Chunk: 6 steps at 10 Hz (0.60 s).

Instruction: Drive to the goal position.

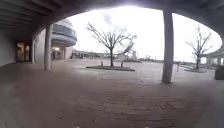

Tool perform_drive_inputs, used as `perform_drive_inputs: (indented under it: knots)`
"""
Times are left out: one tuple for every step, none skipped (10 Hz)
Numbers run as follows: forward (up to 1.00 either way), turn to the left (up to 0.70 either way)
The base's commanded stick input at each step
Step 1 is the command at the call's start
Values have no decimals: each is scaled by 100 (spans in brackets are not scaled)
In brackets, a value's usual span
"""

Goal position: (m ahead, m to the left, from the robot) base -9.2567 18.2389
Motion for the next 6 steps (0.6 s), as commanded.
perform_drive_inputs:
  knots:
    - [0,-45]
    - [0,-45]
    - [0,-45]
    - [0,-45]
    - [0,-45]
    - [0,-45]
